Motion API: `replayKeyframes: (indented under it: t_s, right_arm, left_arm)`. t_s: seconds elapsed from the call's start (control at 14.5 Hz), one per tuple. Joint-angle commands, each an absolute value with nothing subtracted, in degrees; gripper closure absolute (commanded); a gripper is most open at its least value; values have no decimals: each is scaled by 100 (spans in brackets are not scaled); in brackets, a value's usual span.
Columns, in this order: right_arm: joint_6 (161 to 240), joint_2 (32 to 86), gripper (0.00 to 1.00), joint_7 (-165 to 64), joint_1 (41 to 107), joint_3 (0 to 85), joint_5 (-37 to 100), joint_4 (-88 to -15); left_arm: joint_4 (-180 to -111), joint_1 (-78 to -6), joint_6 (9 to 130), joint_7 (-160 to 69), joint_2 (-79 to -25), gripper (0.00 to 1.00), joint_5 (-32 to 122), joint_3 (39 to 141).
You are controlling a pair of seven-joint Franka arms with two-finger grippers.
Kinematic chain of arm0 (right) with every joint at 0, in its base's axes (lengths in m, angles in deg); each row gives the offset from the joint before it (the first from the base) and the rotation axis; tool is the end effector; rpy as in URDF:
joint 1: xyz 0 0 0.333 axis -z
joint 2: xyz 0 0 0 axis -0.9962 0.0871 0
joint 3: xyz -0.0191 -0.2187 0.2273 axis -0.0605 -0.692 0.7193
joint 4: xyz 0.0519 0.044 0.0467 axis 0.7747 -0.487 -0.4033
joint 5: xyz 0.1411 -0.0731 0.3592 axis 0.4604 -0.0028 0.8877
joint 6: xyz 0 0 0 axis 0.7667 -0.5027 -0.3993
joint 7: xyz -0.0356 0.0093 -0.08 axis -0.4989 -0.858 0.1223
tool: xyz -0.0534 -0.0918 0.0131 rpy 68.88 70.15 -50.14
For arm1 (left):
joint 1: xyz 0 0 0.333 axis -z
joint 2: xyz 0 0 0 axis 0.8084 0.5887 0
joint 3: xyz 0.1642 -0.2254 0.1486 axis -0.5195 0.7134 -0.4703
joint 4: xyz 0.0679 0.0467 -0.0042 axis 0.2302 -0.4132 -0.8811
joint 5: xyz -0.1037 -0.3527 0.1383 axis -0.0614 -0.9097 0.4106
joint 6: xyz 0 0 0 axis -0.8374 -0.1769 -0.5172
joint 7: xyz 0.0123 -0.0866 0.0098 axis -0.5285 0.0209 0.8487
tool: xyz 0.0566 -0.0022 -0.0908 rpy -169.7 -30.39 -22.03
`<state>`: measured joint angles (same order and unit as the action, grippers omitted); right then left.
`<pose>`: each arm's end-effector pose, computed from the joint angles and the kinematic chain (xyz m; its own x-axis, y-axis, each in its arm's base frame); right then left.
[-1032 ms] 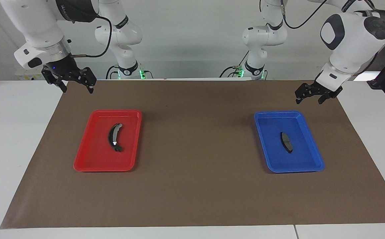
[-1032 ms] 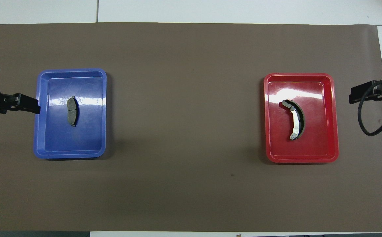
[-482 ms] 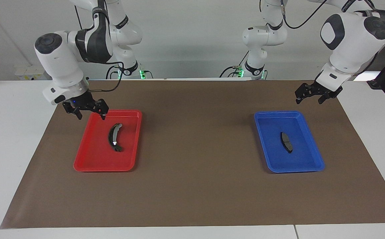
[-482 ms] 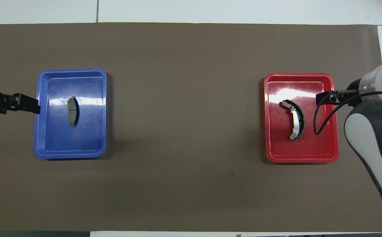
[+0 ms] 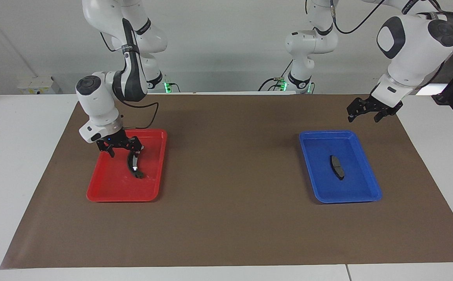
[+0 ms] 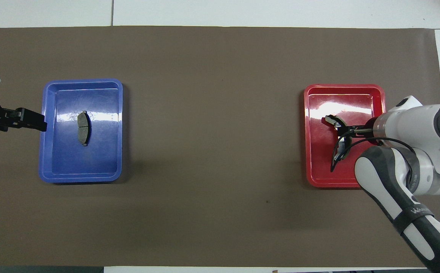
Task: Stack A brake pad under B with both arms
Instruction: 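Reach into the red tray and grasp the curved brake pad with the right gripper, then grasp the flat brake pad in the blue tray with the left gripper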
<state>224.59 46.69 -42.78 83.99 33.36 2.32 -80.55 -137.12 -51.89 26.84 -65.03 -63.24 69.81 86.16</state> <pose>0.5239 -0.0103 0.3316 0.9942 -0.0290 0.1037 -0.0278 -0.9995 -0.0130 0.5474 -0.0150 0.5524 0.9926 -0.0963 -0.0745 -0.0955 -0.9953 0.0152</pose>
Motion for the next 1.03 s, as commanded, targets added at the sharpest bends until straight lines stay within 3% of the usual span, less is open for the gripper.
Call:
replayKeyframes:
  t_s: [0.0,0.28,0.62,0.69,0.76,0.83,0.89,0.96]
  right_arm:
    - [22863,4822,0,-4619,8413,3365,481,-8172]
    - [23163,5077,0,-4927,8465,3365,516,-8269]
    - [23058,5059,7,-4945,8413,3365,517,-8286]
    - [23031,5059,15,-4945,8412,3365,517,-8278]
    - [23022,5059,33,-4954,8412,3365,517,-8278]
    - [22996,5059,54,-4954,8404,3365,517,-8269]
    - [22970,5059,85,-4962,8395,3365,517,-8252]
    - [22882,5059,100,-4928,8369,3374,517,-8217]
  left_arm:
    - [-13836,-5183,2771,-6602,-6441,1,7072,8637]
    - [-14766,-5148,4114,-6497,-6661,2,7063,8637]
    - [-14881,-5148,5186,-6506,-5783,2,7072,8637]
    - [-14952,-5156,5493,-6506,-5555,2,7063,8637]
    - [-15074,-5165,5801,-6514,-5379,2,7063,8637]
    - [-15284,-5165,6117,-6506,-5290,2,7063,8637]
    - [-15565,-5157,6547,-6506,-5254,2,7072,8637]
    - [-15768,-5156,6891,-6506,-5219,2,7063,8637]
